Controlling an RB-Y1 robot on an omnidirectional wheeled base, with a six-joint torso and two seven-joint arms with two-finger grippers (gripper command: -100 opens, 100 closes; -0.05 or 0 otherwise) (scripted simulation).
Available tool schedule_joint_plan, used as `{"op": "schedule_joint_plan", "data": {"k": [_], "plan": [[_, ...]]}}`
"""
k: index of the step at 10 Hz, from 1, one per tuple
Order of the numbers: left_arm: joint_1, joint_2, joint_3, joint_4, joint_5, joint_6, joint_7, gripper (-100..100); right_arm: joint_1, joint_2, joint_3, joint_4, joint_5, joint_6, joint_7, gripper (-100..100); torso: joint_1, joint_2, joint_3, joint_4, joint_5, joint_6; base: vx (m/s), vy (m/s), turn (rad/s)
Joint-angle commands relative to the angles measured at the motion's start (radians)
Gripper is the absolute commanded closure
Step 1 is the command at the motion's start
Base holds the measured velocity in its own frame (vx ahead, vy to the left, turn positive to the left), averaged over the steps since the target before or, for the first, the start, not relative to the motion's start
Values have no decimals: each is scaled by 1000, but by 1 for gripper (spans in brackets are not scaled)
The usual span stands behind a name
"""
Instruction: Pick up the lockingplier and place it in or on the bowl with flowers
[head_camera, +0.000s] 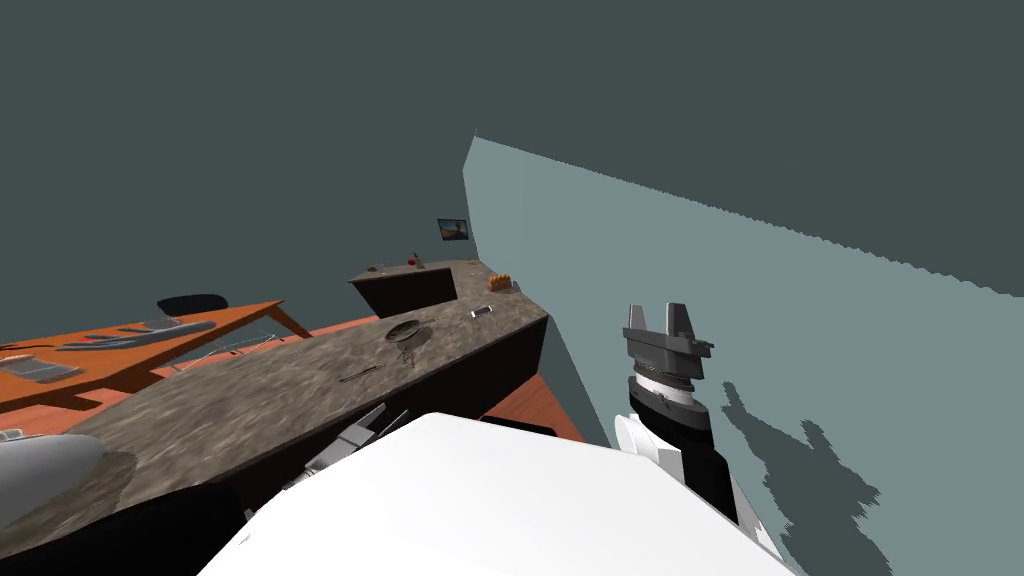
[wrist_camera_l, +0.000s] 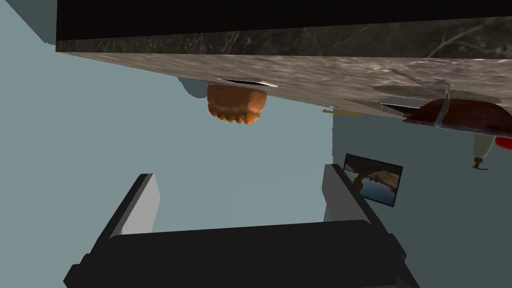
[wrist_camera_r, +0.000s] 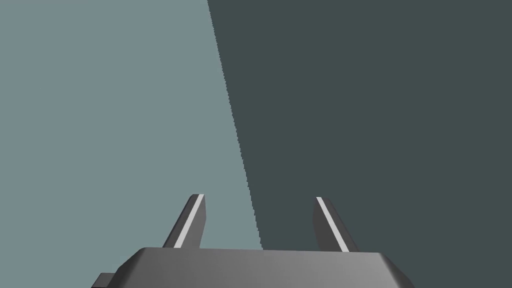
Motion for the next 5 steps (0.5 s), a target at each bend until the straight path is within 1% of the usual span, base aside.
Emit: {"op": "schedule_joint_plan", "data": {"k": [1, 2, 3, 4, 5], "plan": [[50, 49, 5, 17, -26, -5, -50, -100, 0, 0, 0, 0, 0, 0, 0, 0, 0, 0, 0, 0, 0, 0, -2, 27, -361], [51, 49, 5, 17, -26, -5, -76, -100, 0, 0, 0, 0, 0, 0, 0, 0, 0, 0, 0, 0, 0, 1, 0, 34, -192], [86, 91, 8, 35, -50, -11, -107, -100, 0, 0, 0, 0, 0, 0, 0, 0, 0, 0, 0, 0, 0, 0, 3, 35, -329], [92, 91, 8, 35, -50, -11, -131, -100, 0, 0, 0, 0, 0, 0, 0, 0, 1, -1, 0, 0, 0, 1, 0, 39, -200], [132, 133, 11, 53, -75, -15, -161, -100, 0, 0, 0, 0, 0, 0, 0, 0, 1, -1, 0, 0, 0, 0, 7, 39, -303]]}}
